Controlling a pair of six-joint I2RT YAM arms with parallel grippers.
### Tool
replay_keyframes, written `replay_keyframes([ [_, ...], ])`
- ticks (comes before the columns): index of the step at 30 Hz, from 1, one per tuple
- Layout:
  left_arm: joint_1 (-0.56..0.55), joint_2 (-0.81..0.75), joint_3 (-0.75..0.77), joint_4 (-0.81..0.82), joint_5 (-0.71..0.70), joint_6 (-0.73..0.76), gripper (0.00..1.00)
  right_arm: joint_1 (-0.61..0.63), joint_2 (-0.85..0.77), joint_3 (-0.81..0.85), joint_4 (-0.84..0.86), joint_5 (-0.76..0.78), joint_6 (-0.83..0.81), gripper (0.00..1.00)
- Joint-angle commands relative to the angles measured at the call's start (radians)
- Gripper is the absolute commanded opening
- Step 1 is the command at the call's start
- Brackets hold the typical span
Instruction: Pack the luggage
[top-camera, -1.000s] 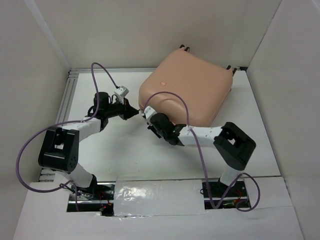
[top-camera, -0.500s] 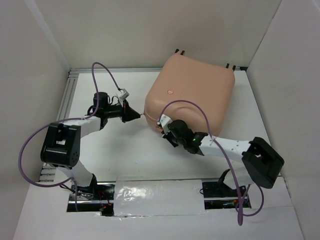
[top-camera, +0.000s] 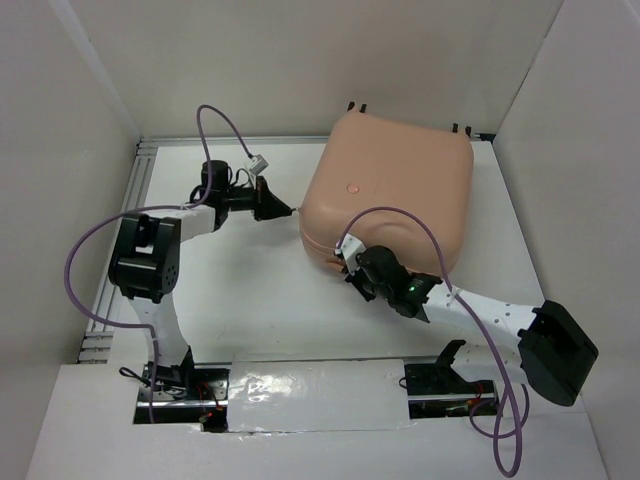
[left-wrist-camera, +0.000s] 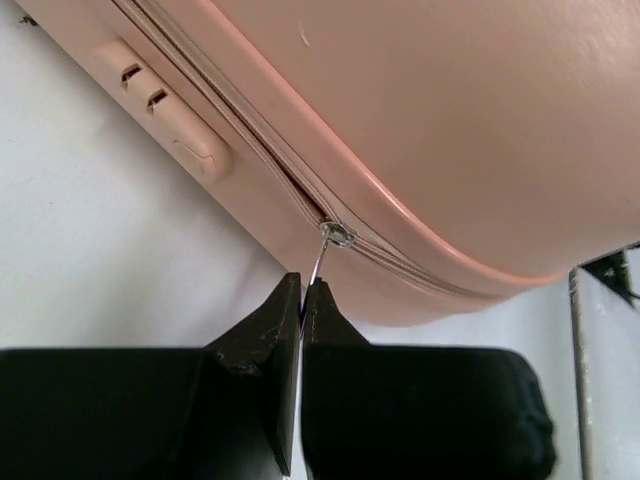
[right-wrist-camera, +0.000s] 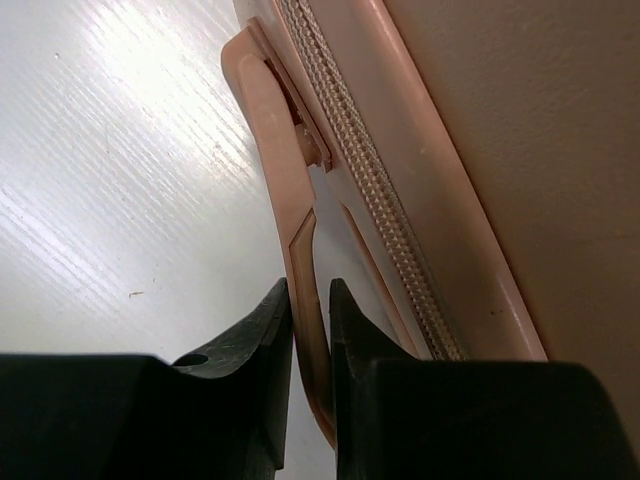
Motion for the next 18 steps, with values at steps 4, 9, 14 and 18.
replay_keyframes([
  [4, 0.042, 0.129, 0.138, 0.162, -0.348, -0.048, 0.0, -0.05, -0.056, 0.061, -0.046, 0.187, 0.086, 0.0],
  [9, 0.02, 0.107, 0.127, 0.167, -0.344, -0.057, 0.0, -0.05, 0.081, 0.267, -0.086, 0.127, 0.096, 0.69],
  [14, 0.029, 0.095, 0.118, 0.156, -0.333, -0.057, 0.0, -0.059, 0.263, 0.694, -0.297, -0.054, 0.1, 0.93],
  [18, 0.029, 0.066, 0.093, 0.156, -0.333, -0.057, 0.0, -0.068, 0.323, 0.975, -0.333, -0.013, 0.145, 0.97],
])
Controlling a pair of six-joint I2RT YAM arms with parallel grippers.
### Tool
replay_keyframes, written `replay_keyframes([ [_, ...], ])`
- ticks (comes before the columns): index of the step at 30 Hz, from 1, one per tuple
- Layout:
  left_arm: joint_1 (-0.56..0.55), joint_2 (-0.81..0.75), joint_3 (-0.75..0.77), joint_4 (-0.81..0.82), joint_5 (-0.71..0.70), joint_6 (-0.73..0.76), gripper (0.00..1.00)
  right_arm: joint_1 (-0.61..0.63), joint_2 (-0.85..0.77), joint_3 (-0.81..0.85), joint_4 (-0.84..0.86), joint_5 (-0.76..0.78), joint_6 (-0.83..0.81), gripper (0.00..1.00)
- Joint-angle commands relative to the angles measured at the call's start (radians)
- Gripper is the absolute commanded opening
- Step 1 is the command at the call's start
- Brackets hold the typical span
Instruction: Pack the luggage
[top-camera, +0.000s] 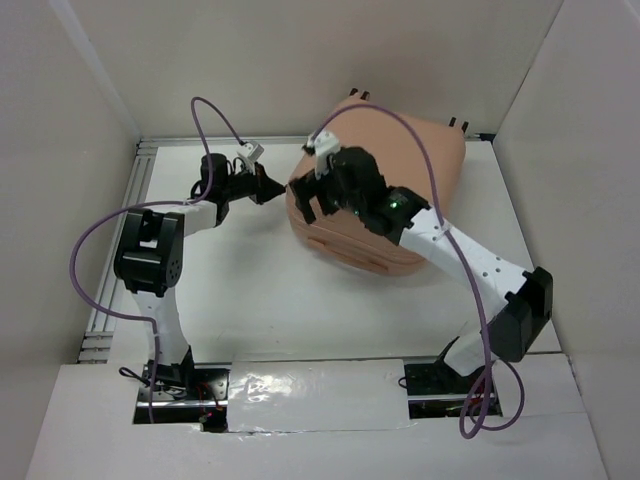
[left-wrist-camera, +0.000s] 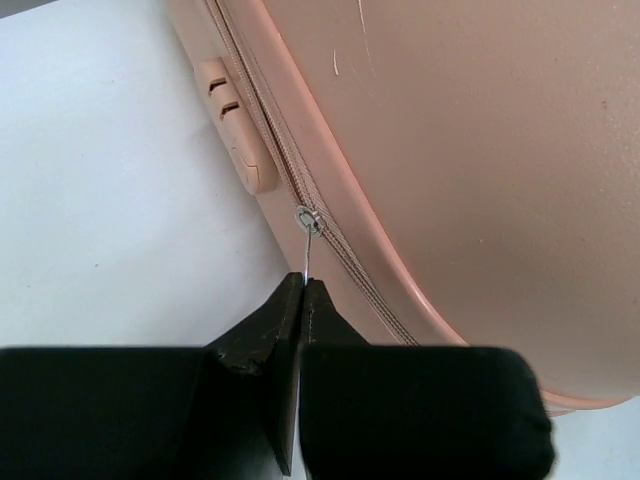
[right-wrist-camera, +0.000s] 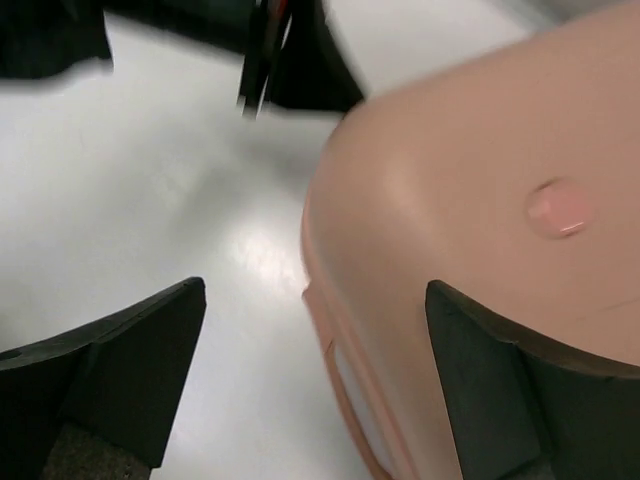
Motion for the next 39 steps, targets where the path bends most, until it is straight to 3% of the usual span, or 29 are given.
replay_keyframes([
  [1, 0.038, -0.042, -0.024, 0.012, -0.049, 0.016, 0.0, -0.055, 0.011, 0.182, -0.023, 0.108, 0.045, 0.98],
  [7, 0.047, -0.118, -0.11, 0.016, -0.058, 0.011, 0.0, -0.255, 0.143, 0.463, -0.168, 0.43, 0.202, 1.0],
  [12, 0.037, -0.267, -0.247, 0.035, -0.058, -0.032, 0.0, -0.426, 0.168, 0.464, -0.219, 0.622, 0.349, 1.0],
  [15, -0.049, -0.364, -0.288, -0.017, -0.105, 0.037, 0.0, -0.561, 0.168, 0.413, -0.231, 0.639, 0.452, 1.0],
  [20, -0.126, -0.454, -0.334, -0.095, -0.205, 0.096, 0.0, -0.771, 0.203, 0.367, -0.218, 0.594, 0.546, 1.0],
  [23, -0.135, -0.474, -0.363, -0.095, -0.226, 0.096, 0.0, -0.818, 0.232, 0.358, -0.163, 0.556, 0.537, 1.0],
  [29, -0.156, -0.497, -0.383, -0.121, -0.201, 0.119, 0.0, -0.868, 0.348, 0.299, -0.035, 0.358, 0.547, 1.0],
  [35, -0.178, -0.62, -0.489, -0.131, -0.248, 0.119, 0.0, -0.868, 0.523, 0.358, 0.035, 0.188, 0.575, 1.0],
  [39, -0.178, -0.605, -0.488, -0.18, -0.269, 0.119, 0.0, -0.868, 0.563, 0.358, 0.155, 0.073, 0.575, 1.0],
])
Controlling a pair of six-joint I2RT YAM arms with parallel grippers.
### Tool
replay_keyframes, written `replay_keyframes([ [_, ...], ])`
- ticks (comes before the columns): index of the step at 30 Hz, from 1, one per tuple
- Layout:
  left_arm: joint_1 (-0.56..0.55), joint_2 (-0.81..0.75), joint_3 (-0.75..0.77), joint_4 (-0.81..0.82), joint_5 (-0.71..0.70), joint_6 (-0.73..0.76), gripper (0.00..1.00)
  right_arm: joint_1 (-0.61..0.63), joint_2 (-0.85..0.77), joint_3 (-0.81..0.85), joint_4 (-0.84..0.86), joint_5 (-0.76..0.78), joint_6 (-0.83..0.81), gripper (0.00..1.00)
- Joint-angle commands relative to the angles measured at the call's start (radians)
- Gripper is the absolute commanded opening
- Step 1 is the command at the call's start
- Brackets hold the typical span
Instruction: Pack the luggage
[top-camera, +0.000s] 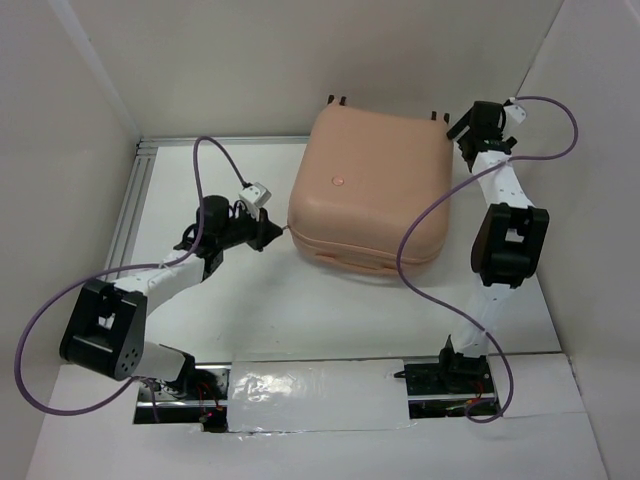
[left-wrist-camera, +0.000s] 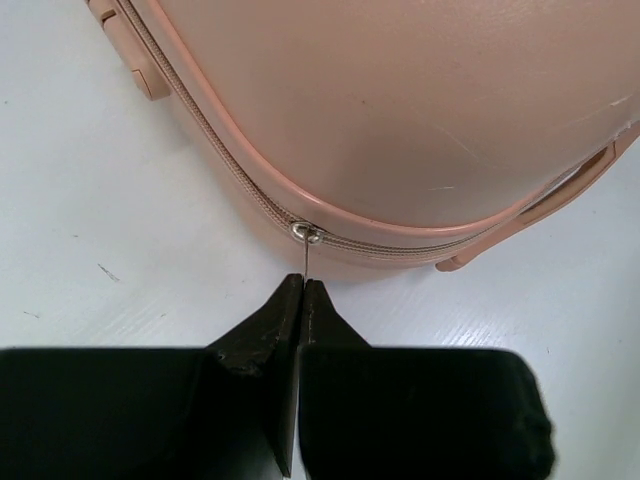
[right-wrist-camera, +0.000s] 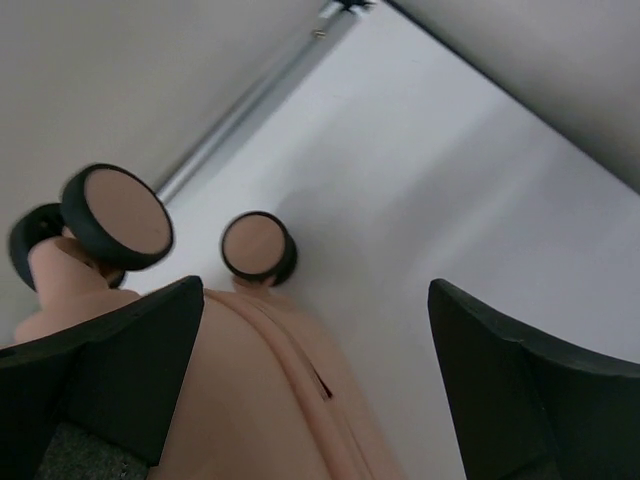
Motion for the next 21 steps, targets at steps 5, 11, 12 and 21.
replay_keyframes([
  [5, 0.063, 0.078, 0.048, 0.025, 0.025, 0.01, 0.0, 0.049, 0.185, 0.118, 0.189, -0.417, -0.021, 0.97],
  [11, 0.129, 0.26, 0.236, 0.002, 0.103, 0.059, 0.0, 0.049, 0.5, 0.582, 0.114, -0.704, -0.062, 0.9],
  [12, 0.129, 0.28, 0.28, 0.002, 0.112, 0.068, 0.0, 0.058, 0.531, 0.63, 0.104, -0.737, -0.052, 0.88],
  [21, 0.172, 0.577, 0.531, 0.091, 0.218, 0.009, 0.0, 0.099, 0.635, 0.713, 0.203, -0.778, -0.004, 0.87],
])
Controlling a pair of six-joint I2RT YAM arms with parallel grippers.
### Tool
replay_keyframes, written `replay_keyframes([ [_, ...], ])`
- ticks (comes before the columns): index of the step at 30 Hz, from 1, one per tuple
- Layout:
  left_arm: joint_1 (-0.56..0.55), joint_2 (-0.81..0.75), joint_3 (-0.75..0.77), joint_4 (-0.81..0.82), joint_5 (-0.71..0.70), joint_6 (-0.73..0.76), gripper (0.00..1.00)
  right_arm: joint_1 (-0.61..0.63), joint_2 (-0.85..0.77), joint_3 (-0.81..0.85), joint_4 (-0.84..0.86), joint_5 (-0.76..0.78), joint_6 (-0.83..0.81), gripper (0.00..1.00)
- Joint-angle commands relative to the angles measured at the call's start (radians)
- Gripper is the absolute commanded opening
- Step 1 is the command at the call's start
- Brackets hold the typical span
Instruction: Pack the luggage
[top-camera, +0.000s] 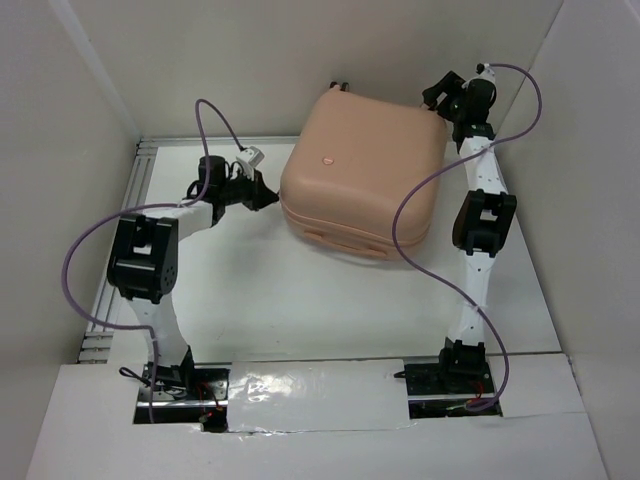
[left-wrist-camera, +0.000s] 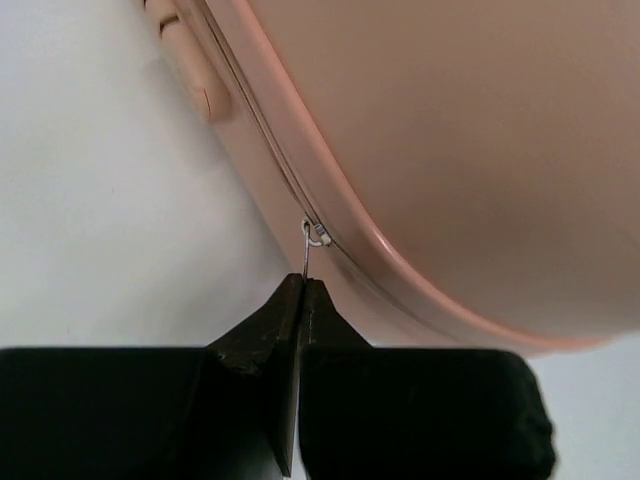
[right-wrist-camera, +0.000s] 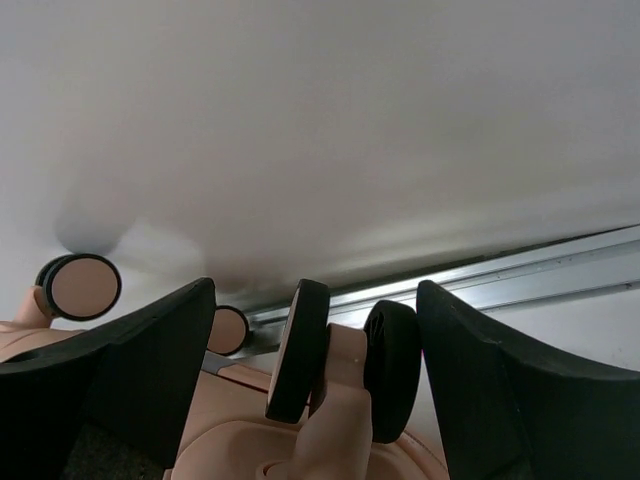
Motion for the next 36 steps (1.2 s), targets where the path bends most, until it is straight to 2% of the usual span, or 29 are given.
replay_keyframes([
  [1, -0.002, 0.107, 0.135, 0.137, 0.034, -0.025, 0.0, 0.095, 0.081, 0.028, -0.046, -0.172, 0.022, 0.87],
  [6, 0.018, 0.171, 0.204, 0.219, 0.106, -0.091, 0.0, 0.097, -0.02, 0.049, -0.124, -0.008, -0.016, 0.98],
  [11, 0.027, 0.252, 0.31, 0.205, 0.086, -0.082, 0.0, 0.06, -0.186, -0.011, -0.211, 0.133, -0.076, 0.99],
  [17, 0.018, 0.343, 0.463, 0.173, 0.037, -0.091, 0.0, 0.051, -0.41, -0.187, -0.349, 0.369, -0.096, 0.99],
  [20, 0.018, 0.377, 0.524, 0.162, 0.037, -0.091, 0.0, 0.04, -0.528, -0.351, -0.36, 0.466, -0.072, 0.99],
  [24, -0.016, 0.432, 0.61, 0.148, 0.026, -0.091, 0.0, 0.016, -0.625, -0.571, -0.372, 0.484, -0.019, 0.99],
  [30, -0.069, 0.487, 0.698, 0.148, 0.014, -0.102, 0.0, 0.016, -0.649, -0.802, -0.248, 0.348, 0.037, 0.99],
  [34, -0.111, 0.399, 0.599, 0.139, 0.049, -0.079, 0.0, 0.016, -0.556, -0.753, -0.219, 0.253, 0.036, 0.99],
  [36, -0.135, 0.339, 0.475, 0.15, 0.039, -0.034, 0.0, 0.016, -0.51, -0.672, -0.257, 0.23, 0.008, 0.99],
])
